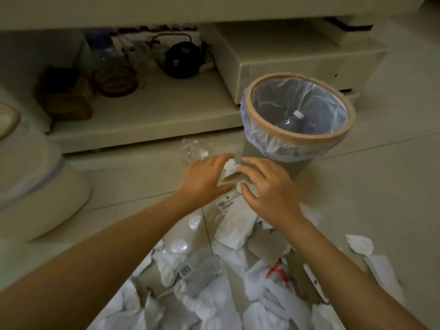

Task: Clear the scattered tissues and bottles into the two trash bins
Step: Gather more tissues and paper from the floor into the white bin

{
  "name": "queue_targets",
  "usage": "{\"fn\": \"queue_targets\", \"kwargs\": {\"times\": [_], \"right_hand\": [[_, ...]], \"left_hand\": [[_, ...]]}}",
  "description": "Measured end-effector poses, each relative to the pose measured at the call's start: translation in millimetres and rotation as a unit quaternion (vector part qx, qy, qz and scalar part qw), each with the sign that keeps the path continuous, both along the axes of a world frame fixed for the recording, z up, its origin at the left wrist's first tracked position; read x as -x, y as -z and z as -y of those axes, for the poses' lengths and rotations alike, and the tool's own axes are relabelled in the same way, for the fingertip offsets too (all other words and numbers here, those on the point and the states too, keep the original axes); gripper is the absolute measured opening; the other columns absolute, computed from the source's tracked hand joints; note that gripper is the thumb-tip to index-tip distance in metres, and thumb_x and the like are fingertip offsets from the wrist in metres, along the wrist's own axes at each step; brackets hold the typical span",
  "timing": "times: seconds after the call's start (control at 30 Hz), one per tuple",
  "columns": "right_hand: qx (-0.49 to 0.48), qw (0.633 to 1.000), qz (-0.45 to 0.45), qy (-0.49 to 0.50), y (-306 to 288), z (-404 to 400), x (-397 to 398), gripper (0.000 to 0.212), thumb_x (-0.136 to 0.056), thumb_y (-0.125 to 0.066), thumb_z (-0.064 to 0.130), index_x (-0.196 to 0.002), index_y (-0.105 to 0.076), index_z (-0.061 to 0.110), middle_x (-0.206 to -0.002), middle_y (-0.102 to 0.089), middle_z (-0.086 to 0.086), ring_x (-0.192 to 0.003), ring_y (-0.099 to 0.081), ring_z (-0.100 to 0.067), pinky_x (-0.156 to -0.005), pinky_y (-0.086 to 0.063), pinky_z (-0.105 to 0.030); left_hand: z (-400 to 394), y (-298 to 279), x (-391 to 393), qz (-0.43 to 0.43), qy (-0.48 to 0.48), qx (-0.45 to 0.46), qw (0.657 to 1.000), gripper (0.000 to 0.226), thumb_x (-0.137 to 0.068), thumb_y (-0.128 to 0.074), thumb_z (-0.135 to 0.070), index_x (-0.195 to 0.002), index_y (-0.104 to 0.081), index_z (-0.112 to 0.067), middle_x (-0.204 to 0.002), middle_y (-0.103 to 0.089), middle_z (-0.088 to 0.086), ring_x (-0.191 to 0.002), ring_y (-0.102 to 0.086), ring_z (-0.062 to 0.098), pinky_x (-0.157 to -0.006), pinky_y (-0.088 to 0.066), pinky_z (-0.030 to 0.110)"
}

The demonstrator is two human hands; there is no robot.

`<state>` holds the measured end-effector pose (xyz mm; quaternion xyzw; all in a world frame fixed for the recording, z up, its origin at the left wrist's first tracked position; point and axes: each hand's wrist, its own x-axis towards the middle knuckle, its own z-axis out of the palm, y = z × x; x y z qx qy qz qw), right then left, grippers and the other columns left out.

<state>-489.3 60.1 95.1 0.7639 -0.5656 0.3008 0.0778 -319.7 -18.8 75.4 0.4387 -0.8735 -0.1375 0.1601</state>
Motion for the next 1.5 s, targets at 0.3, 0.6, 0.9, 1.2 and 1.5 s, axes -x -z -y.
{"fn": "queue_targets", "kwargs": {"times": [0.3,0.6,0.9,1.2,1.5], "right_hand": [[-0.203,0.972,-0.108,0.038,76.3,-2.2,3.3,0.044,-0.077,-0.057,0.031,-0.118,-0.063,0.016,-0.127,-0.058,-0.012,-0.11,-0.057,-0.032,-0.088,-0.049,-0.046],[-0.269,0.957,-0.074,0.075,120.5,27.5,-5.8,0.047,-0.076,-0.051,0.035,-0.118,-0.062,0.017,-0.128,-0.057,-0.012,-0.113,-0.057,-0.031,-0.09,-0.049,-0.05],[-0.293,0.945,-0.09,0.11,138.6,6.1,23.1,0.051,-0.08,-0.041,0.042,-0.122,-0.057,0.019,-0.132,-0.054,-0.011,-0.115,-0.054,-0.032,-0.093,-0.045,-0.053],[-0.326,0.933,-0.086,0.129,137.1,13.3,31.6,0.076,-0.073,-0.052,0.064,-0.137,-0.044,0.024,-0.145,-0.042,-0.015,-0.128,-0.042,-0.037,-0.101,-0.038,-0.058],[-0.312,0.938,-0.017,0.152,137.2,17.9,26.3,0.083,-0.07,-0.069,0.06,-0.14,-0.043,0.022,-0.149,-0.035,-0.013,-0.133,-0.036,-0.034,-0.107,-0.032,-0.051]], "left_hand": [[19.6,53.6,-8.3,0.154,-0.012,-0.067,0.986,0.085,-0.082,-0.064,-0.052,-0.148,-0.016,-0.026,-0.153,-0.029,0.004,-0.135,-0.035,0.027,-0.108,-0.031,0.044],[111.1,96.8,-1.4,0.161,-0.137,-0.107,0.972,0.104,-0.067,-0.054,-0.081,-0.148,-0.008,-0.035,-0.159,0.003,0.012,-0.146,0.007,0.031,-0.117,-0.006,0.052],[114.5,119.0,50.8,0.167,-0.152,-0.242,0.944,0.11,-0.059,-0.039,-0.094,-0.148,0.001,-0.043,-0.16,-0.002,0.01,-0.145,0.002,0.037,-0.111,-0.005,0.062],[83.0,135.2,73.6,0.109,-0.131,-0.074,0.983,0.036,-0.094,-0.049,-0.039,-0.127,-0.048,-0.026,-0.124,-0.048,0.014,-0.105,-0.051,0.033,-0.083,-0.046,0.043],[31.7,115.6,22.2,-0.045,-0.107,-0.109,0.987,0.016,-0.091,-0.054,-0.023,-0.103,-0.059,-0.033,-0.092,-0.065,-0.007,-0.073,-0.06,0.014,-0.061,-0.05,0.031]]}}
